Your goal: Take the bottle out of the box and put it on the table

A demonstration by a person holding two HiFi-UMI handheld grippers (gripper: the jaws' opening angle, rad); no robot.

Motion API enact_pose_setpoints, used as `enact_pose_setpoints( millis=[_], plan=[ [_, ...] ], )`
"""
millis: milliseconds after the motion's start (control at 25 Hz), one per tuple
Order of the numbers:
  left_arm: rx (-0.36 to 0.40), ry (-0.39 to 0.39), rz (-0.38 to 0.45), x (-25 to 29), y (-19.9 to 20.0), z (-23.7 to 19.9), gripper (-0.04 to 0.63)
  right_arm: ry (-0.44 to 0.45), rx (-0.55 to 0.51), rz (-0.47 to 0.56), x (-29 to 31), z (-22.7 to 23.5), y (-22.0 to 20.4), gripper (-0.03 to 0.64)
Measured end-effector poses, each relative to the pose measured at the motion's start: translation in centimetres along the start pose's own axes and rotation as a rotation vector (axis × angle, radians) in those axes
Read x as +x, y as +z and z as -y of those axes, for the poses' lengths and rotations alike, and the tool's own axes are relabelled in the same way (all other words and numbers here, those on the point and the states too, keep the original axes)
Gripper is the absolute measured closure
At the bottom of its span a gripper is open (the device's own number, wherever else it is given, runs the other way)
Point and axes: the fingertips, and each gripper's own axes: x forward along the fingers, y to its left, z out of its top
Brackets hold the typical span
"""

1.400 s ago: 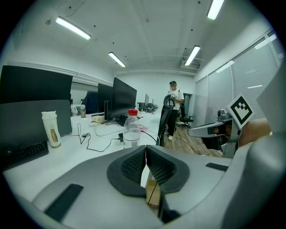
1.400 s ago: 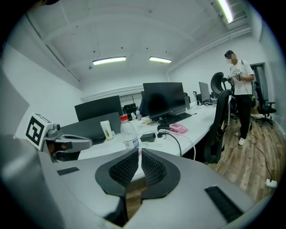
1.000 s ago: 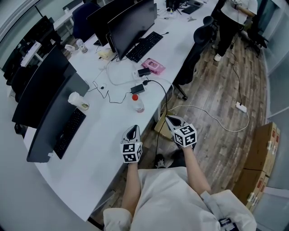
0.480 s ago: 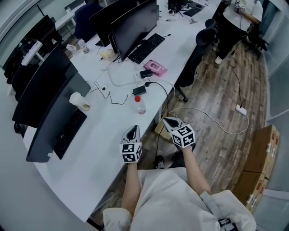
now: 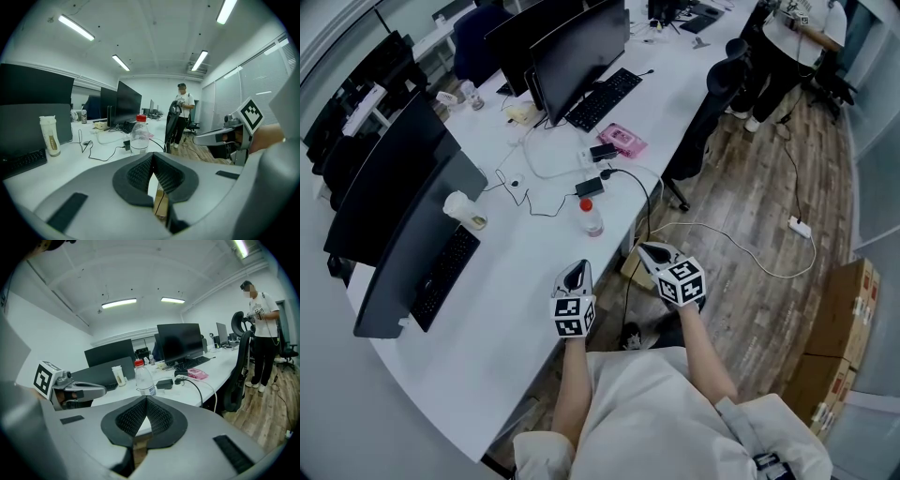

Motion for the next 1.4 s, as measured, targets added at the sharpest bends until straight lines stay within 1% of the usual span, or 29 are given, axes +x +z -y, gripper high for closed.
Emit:
enact_pose_setpoints(
  millis=[280, 680, 1400],
  plan=[
    [-0.007, 0.004, 0.002, 0.0, 0.0, -0.5, 0.581, 0.011, -0.008, -0.007, 0.7, -0.7, 0.3, 0.577],
    [-0.008, -0.018, 0.008, 0.4, 0.2, 0.1, 0.581, 0.008, -0.018, -0.015, 0.5, -0.7, 0.1, 0.577],
    [-0.014, -0.005, 0.014, 0.0, 0.3, -0.4, 0.581, 0.041, -0.031, -0.014, 0.7, -1.8, -0.1, 0.578]
  ],
)
